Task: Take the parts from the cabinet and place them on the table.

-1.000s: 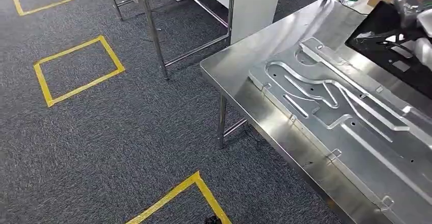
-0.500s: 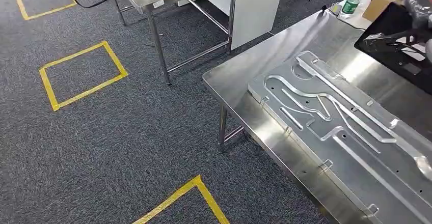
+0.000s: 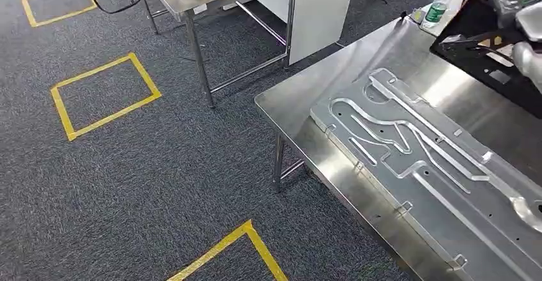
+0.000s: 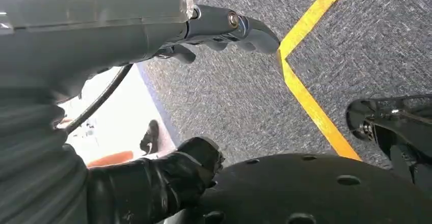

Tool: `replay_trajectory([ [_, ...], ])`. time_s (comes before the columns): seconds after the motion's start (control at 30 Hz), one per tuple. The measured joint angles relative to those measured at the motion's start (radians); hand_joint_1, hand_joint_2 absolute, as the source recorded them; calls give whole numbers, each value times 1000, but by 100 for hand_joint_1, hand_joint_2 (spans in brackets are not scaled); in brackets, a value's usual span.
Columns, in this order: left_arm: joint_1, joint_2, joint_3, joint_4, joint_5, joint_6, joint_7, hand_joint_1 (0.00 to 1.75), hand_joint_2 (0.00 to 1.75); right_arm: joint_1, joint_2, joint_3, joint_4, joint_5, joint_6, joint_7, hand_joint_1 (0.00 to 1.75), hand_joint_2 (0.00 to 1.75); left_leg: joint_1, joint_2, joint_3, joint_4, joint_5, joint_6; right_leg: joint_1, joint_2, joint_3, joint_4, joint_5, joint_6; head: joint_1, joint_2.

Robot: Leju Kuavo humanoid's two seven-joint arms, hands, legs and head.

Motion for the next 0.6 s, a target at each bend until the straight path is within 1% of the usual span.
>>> replay_trajectory([
  [0.23, 1, 0, 1, 0, 0, 0, 0, 0, 175, 3, 22, -9, 1, 3, -6, 2, 175, 175, 0, -3, 1, -7, 6, -1, 0, -3, 3, -8, 5, 1, 0, 0],
  [0.4, 1, 0, 1, 0, 0, 0, -5, 0, 175, 26, 25, -35, -4, 4, -17, 3, 175, 175, 0, -3, 3, -7, 6, -1, 1, -3, 6, -9, 5, 1, 0, 0],
  [0.5, 1, 0, 1, 0, 2, 12, -8, 0, 175, 40, 26, -51, -16, 6, -16, -13, 175, 175, 0, -3, 3, -8, 6, -1, 1, -3, 7, -10, 5, 1, 0, 0],
  [0.6, 1, 0, 3, 0, 11, 18, -15, 0, 175, 52, 37, -64, -26, 16, -14, -1, 175, 175, 0, -2, 4, -9, 6, -1, 1, -2, 7, -11, 6, 2, 0, 0],
])
